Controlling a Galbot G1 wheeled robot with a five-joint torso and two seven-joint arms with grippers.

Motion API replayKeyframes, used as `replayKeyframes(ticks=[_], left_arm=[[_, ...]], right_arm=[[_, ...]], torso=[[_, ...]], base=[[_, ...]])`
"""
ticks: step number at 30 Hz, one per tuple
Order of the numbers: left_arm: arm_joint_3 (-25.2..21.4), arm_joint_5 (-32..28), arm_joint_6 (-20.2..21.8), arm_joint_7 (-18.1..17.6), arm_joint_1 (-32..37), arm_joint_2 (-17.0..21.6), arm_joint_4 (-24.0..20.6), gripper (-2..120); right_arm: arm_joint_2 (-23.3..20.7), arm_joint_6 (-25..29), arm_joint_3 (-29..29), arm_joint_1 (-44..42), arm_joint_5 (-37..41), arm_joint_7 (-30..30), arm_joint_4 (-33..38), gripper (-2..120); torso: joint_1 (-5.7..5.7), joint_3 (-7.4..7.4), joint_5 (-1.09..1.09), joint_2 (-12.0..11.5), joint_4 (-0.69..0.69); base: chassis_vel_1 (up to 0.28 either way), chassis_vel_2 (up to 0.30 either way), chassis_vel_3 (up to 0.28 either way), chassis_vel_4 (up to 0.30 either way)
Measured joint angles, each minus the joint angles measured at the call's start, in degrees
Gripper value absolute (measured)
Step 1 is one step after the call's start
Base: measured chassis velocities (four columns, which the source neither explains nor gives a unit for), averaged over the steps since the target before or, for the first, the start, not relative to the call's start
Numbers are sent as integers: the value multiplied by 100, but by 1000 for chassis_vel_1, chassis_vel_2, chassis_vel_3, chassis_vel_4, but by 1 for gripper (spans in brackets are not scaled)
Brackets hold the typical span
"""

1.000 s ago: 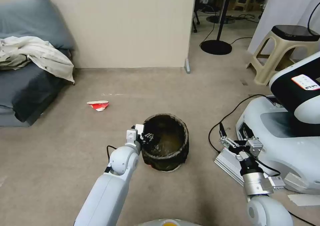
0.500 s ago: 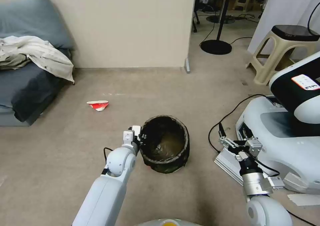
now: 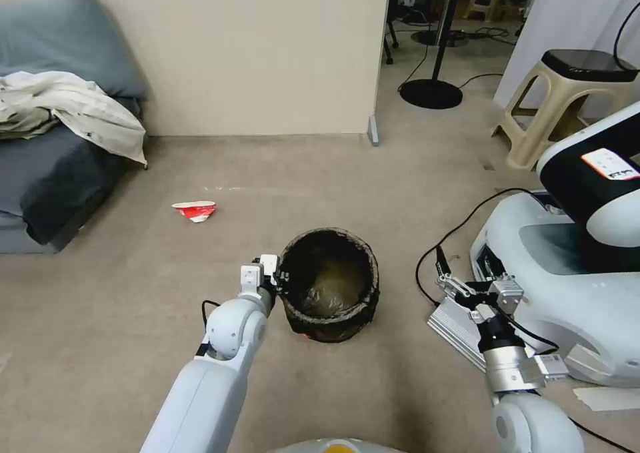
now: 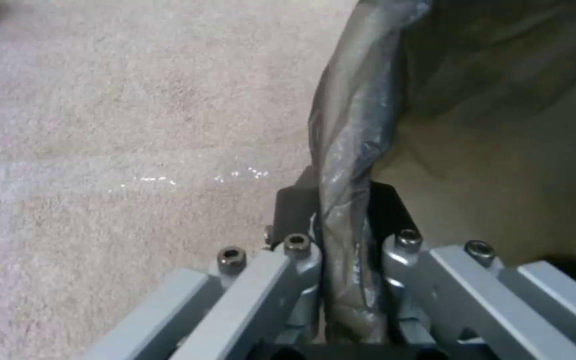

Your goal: Pick up the trash can from the floor.

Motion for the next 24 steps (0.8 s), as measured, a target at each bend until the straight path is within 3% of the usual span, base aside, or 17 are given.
replayKeyframes(ticks=[24], left_arm=[[-559,-1121,68,-245,523,246,-1389,1]], right_arm=[[-30,-13,-16,-49,-12,-7,96,100]], torso=[[-1,-1,1,0,0]], base=[[0,0,0,0]])
